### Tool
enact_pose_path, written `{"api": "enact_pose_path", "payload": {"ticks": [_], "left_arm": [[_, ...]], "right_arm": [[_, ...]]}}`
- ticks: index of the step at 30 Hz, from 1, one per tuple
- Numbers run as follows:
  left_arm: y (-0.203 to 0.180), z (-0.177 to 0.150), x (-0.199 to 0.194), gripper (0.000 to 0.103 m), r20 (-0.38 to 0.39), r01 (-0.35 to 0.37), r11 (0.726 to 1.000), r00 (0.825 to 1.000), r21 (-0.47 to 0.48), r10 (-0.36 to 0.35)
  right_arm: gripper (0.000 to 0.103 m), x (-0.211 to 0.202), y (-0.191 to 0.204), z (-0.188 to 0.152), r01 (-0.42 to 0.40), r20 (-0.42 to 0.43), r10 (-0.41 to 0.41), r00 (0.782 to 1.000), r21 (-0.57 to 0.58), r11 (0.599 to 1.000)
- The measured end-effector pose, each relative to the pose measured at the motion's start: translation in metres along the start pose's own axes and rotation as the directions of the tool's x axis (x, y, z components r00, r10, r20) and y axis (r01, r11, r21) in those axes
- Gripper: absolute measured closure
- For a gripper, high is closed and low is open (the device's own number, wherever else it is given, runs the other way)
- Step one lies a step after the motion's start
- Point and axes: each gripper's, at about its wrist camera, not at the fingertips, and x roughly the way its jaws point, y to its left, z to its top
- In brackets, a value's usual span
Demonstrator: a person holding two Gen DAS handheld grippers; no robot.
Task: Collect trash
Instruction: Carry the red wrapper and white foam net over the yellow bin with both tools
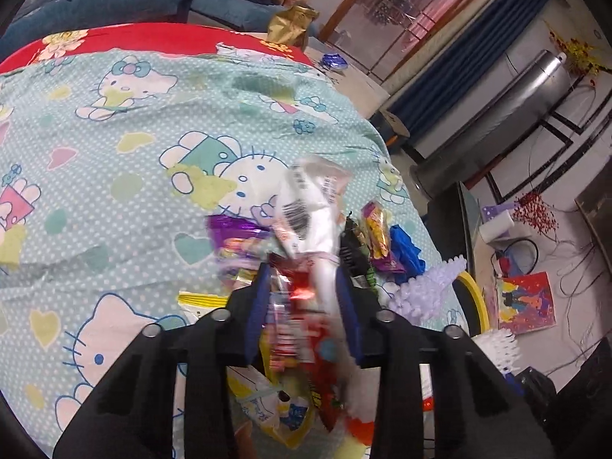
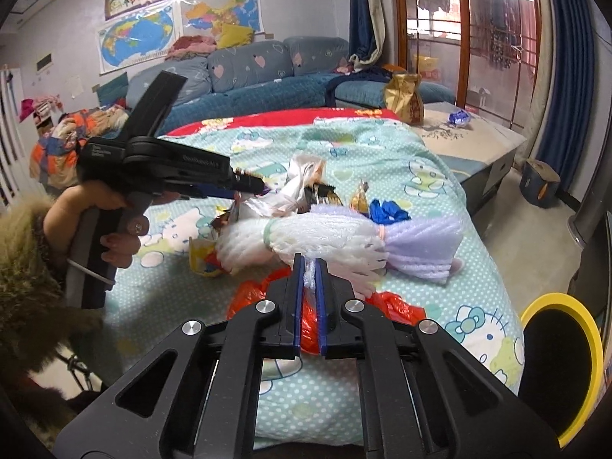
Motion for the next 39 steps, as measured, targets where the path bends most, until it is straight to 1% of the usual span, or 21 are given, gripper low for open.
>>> {"api": "enact_pose_path", "payload": {"ticks": [3, 7, 8, 12, 15, 18, 22, 24, 28, 34, 38, 39], "left_arm": [[-0.01, 0.0, -0.001, 0.077, -0.005, -0.02, 0.998, 1.0, 0.054, 0.021], [-0.017, -0.002, -0.005, 0.091, 0.0, -0.026, 0.995, 1.0, 0.094, 0.026], [-0.019, -0.002, -0.006, 0.091, 0.007, -0.026, 0.995, 1.0, 0.1, 0.025], [-0.022, -0.003, -0.016, 0.093, 0.029, -0.019, 0.993, 0.999, 0.113, 0.016], [-0.028, -0.003, -0.027, 0.093, 0.06, -0.022, 0.991, 0.998, 0.129, 0.014], [-0.037, -0.001, -0.041, 0.093, 0.095, -0.004, 0.991, 0.995, 0.134, -0.009], [-0.061, 0.001, -0.057, 0.093, 0.143, 0.021, 0.985, 0.989, 0.169, -0.046], [-0.074, 0.001, -0.061, 0.093, 0.153, 0.039, 0.982, 0.986, 0.185, -0.068], [-0.103, -0.001, -0.06, 0.093, 0.159, 0.06, 0.972, 0.982, 0.228, -0.098], [-0.148, -0.007, -0.045, 0.093, 0.14, 0.099, 0.957, 0.98, 0.274, -0.142], [-0.178, -0.014, -0.031, 0.093, 0.119, 0.128, 0.943, 0.978, 0.306, -0.172], [-0.185, -0.016, -0.028, 0.093, 0.116, 0.134, 0.941, 0.977, 0.311, -0.178]], "right_arm": [[0.1, -0.005, 0.0, 0.001, 0.005, 0.019, -0.004, 1.0, -0.007, 1.0], [0.101, -0.011, 0.0, 0.005, 0.008, 0.044, -0.008, 0.999, 0.004, 1.0], [0.101, -0.013, -0.001, 0.006, 0.009, 0.048, -0.01, 0.999, 0.007, 1.0], [0.101, -0.021, -0.005, 0.01, 0.022, 0.08, -0.024, 0.996, 0.022, 1.0], [0.101, -0.03, -0.008, 0.012, 0.036, 0.105, -0.04, 0.994, 0.034, 0.999], [0.101, -0.039, -0.013, 0.013, 0.064, 0.129, -0.069, 0.989, 0.049, 0.997], [0.101, -0.05, -0.026, 0.012, 0.094, 0.148, -0.106, 0.983, 0.083, 0.992], [0.101, -0.057, -0.032, 0.011, 0.112, 0.158, -0.126, 0.979, 0.096, 0.989], [0.101, -0.067, -0.046, 0.006, 0.151, 0.169, -0.171, 0.971, 0.125, 0.981], [0.101, -0.083, -0.068, -0.006, 0.216, 0.172, -0.244, 0.954, 0.166, 0.962], [0.101, -0.093, -0.083, -0.017, 0.274, 0.166, -0.306, 0.937, 0.192, 0.942], [0.101, -0.096, -0.086, -0.022, 0.302, 0.16, -0.335, 0.929, 0.196, 0.933]]}}
